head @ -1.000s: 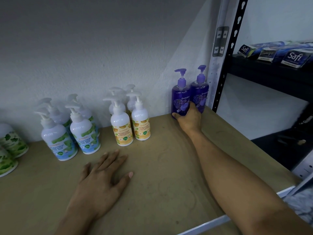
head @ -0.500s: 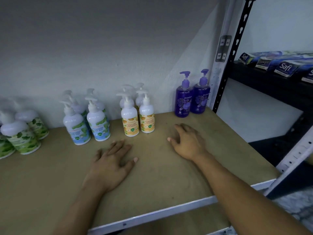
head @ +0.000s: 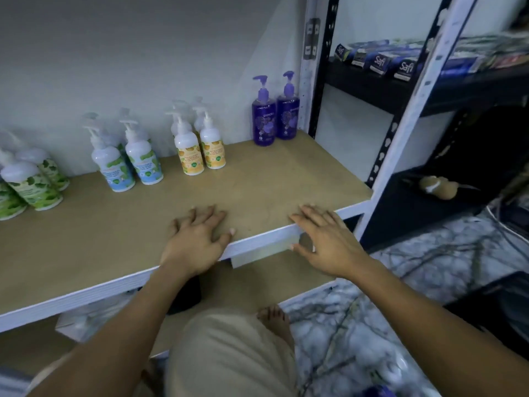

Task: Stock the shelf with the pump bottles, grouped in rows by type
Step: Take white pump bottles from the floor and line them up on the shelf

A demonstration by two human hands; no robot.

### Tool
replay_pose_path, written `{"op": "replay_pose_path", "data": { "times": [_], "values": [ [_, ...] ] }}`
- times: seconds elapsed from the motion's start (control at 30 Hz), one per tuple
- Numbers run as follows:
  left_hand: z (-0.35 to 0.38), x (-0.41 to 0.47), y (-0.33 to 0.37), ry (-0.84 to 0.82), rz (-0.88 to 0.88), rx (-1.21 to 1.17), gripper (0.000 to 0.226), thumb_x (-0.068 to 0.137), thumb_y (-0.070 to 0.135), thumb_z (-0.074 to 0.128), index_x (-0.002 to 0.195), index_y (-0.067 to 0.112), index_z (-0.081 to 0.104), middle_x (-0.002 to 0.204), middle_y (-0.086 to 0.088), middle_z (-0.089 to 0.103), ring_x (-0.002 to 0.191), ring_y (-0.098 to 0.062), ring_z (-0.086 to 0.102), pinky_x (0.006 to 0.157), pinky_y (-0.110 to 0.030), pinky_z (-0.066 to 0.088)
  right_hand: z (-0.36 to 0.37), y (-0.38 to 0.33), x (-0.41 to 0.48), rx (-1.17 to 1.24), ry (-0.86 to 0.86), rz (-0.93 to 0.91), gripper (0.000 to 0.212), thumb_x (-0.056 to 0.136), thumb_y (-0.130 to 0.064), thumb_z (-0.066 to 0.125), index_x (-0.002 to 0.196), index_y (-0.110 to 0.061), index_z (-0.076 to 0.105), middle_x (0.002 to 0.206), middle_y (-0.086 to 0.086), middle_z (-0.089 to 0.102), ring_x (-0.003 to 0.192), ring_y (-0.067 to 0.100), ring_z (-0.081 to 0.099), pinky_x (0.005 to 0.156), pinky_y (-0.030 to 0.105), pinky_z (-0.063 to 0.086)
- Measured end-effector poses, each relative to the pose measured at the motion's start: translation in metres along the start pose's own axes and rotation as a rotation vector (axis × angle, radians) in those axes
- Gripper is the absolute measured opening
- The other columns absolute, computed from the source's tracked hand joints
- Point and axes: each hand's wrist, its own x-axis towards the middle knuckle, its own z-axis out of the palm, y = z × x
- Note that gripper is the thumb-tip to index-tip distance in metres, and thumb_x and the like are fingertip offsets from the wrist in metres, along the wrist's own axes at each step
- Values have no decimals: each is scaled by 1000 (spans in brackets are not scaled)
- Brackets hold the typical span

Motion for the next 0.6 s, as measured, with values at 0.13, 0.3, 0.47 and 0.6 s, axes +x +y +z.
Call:
{"op": "replay_pose_path", "data": {
  "times": [0.13, 0.3, 0.47, 0.6],
  "values": [
    [31, -41, 62, 15, 92, 90, 86, 80, 82, 19, 156, 43, 17, 168, 12, 3, 155, -26, -3, 121, -59, 0, 3, 21, -97, 82, -44, 88, 67, 97, -59, 48, 154, -27, 33, 164, 1, 26, 149, 22, 25, 119, 43, 28],
    [92, -98, 148, -185, 308, -235, 67, 95, 53, 57, 154, 30, 35, 164, 4, 27, 149, -24, 26, 118, -37, 24, 22, 54, -231, 139, -133, 283, 65, 96, -47, 59, 154, -27, 35, 156, 0, 40, 140, 23, 40, 110, 39, 39],
    [156, -146, 213, -538, 530, -156, 65, 92, 44, 63, 151, 32, 40, 156, 7, 39, 140, -16, 41, 113, -30, 36, 57, 82, -337, 221, -232, 517, 69, 91, -37, 69, 152, -33, 36, 147, -1, 47, 130, 24, 49, 100, 38, 46],
    [200, -154, 239, -722, 517, -91, 57, 85, 43, 66, 139, 33, 54, 128, 1, 60, 122, -21, 57, 98, -34, 48, 92, 101, -387, 283, -298, 679, 69, 88, -34, 70, 150, -34, 40, 139, 0, 52, 122, 25, 55, 94, 37, 48]
  ]
}}
